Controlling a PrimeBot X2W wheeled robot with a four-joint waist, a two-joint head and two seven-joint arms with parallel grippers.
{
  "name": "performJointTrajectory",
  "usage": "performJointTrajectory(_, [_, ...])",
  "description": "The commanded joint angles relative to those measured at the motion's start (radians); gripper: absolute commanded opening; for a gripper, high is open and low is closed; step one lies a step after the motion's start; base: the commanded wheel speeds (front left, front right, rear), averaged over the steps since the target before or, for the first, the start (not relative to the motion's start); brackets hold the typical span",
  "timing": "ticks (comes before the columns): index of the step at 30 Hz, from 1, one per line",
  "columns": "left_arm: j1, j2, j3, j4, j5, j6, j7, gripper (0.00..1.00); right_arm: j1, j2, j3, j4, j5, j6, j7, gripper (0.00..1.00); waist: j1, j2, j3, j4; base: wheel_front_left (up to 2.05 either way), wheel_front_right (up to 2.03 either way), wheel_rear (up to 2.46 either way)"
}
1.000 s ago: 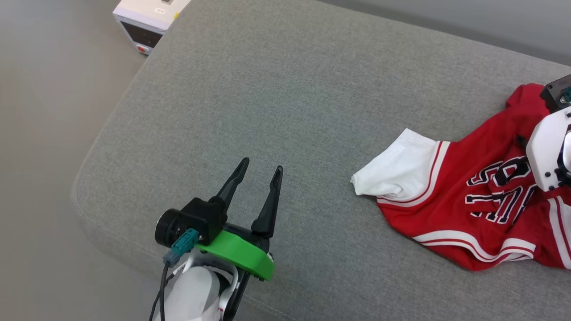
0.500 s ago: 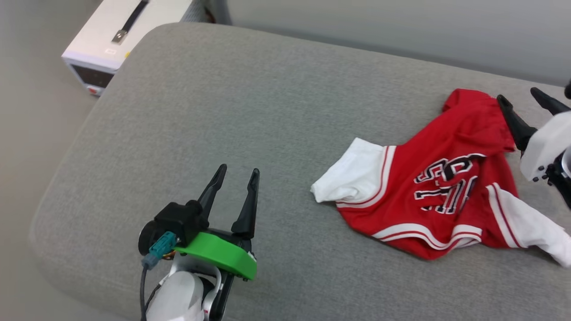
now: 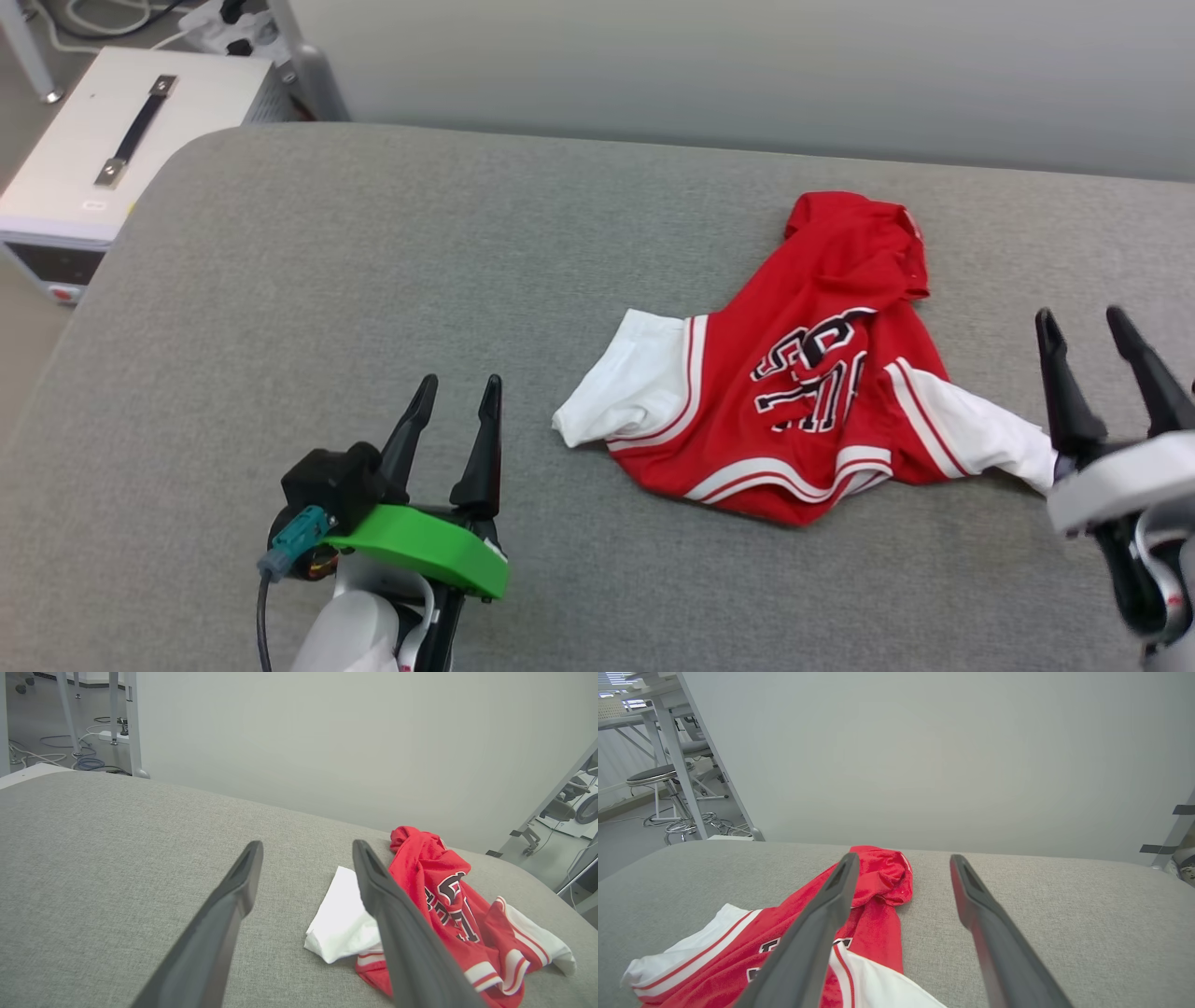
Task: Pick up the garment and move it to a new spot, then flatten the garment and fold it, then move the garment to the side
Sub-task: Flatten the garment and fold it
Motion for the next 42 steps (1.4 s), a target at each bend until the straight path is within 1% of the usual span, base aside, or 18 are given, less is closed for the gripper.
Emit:
performJointTrajectory(1, [0.013,-0.001,0.007,0.008,-0.011,-0.003,-0.006,1.0,0.043,0.026,-0.019,-0.032,-0.025,-0.001,-0.011,1.0,0.0,0.0,-0.023,-0.036,0.0,0.0,0.0])
performJointTrajectory(4, [0.024,0.001,0.013,0.019,-0.019,-0.003,-0.006,1.0,0.13,0.091,-0.066,-0.101,-0.063,-0.001,-0.029,1.0,0.0,0.0,-0.029,-0.053,0.0,0.0,0.0])
performJointTrajectory(8, [0.035,0.002,0.027,0.016,-0.024,-0.003,-0.006,1.0,0.206,0.157,-0.101,-0.161,-0.092,-0.001,-0.052,1.0,0.0,0.0,-0.028,-0.068,0.0,0.0,0.0])
performJointTrajectory(12, [0.051,0.004,0.028,0.012,-0.016,-0.003,-0.006,1.0,0.24,0.188,-0.094,-0.189,-0.119,-0.001,-0.063,1.0,0.0,0.0,-0.027,-0.088,0.0,0.0,0.0])
performJointTrajectory(16, [0.05,0.014,0.015,0.021,0.009,-0.003,-0.006,1.0,0.243,0.195,-0.089,-0.198,-0.129,-0.001,-0.064,1.0,0.0,0.0,-0.022,-0.101,0.0,0.0,0.0])
performJointTrajectory(19, [0.028,0.018,-0.001,0.065,0.016,-0.002,0.004,1.0,0.236,0.193,-0.087,-0.212,-0.133,-0.001,-0.055,1.0,0.0,0.0,-0.008,-0.113,0.0,0.0,0.0])
performJointTrajectory(21, [-0.01,0.032,-0.02,0.092,0.04,0.013,0.066,1.0,0.229,0.194,-0.09,-0.224,-0.135,-0.001,-0.048,1.0,0.0,0.0,0.007,-0.122,0.0,0.0,0.0])
performJointTrajectory(23, [-0.053,0.035,-0.026,0.106,0.046,0.038,0.156,1.0,0.224,0.198,-0.091,-0.236,-0.138,-0.001,-0.039,1.0,0.0,0.0,0.022,-0.132,0.0,0.0,0.0])
performJointTrajectory(27, [-0.139,0.048,-0.051,0.105,0.061,0.079,0.382,1.0,0.218,0.204,-0.087,-0.262,-0.143,-0.001,-0.024,1.0,0.0,0.0,0.055,-0.151,0.0,0.0,0.0])
performJointTrajectory(29, [-0.175,0.059,-0.064,0.103,0.075,0.113,0.517,1.0,0.214,0.204,-0.086,-0.273,-0.144,-0.001,-0.018,1.0,0.0,0.0,0.073,-0.16,0.0,0.0,0.0])
performJointTrajectory(32, [-0.219,0.084,-0.077,0.095,0.11,0.156,0.644,1.0,0.205,0.206,-0.082,-0.281,-0.147,-0.001,-0.011,1.0,0.0,0.0,0.091,-0.172,0.0,0.0,0.0])
performJointTrajectory(34, [-0.239,0.094,-0.081,0.091,0.124,0.175,0.694,1.0,0.2,0.207,-0.076,-0.284,-0.149,-0.001,-0.008,1.0,0.0,0.0,0.103,-0.182,0.0,0.0,0.0])
performJointTrajectory(37, [-0.249,0.112,-0.092,0.096,0.144,0.191,0.752,1.0,0.192,0.211,-0.069,-0.284,-0.149,-0.001,-0.007,1.0,0.0,0.0,0.118,-0.195,0.0,0.0,0.0])
performJointTrajectory(42, [-0.238,0.11,-0.103,0.096,0.125,0.181,0.799,1.0,0.188,0.214,-0.071,-0.276,-0.149,-0.001,-0.009,1.0,0.0,0.0,0.137,-0.206,0.0,0.0,0.0])
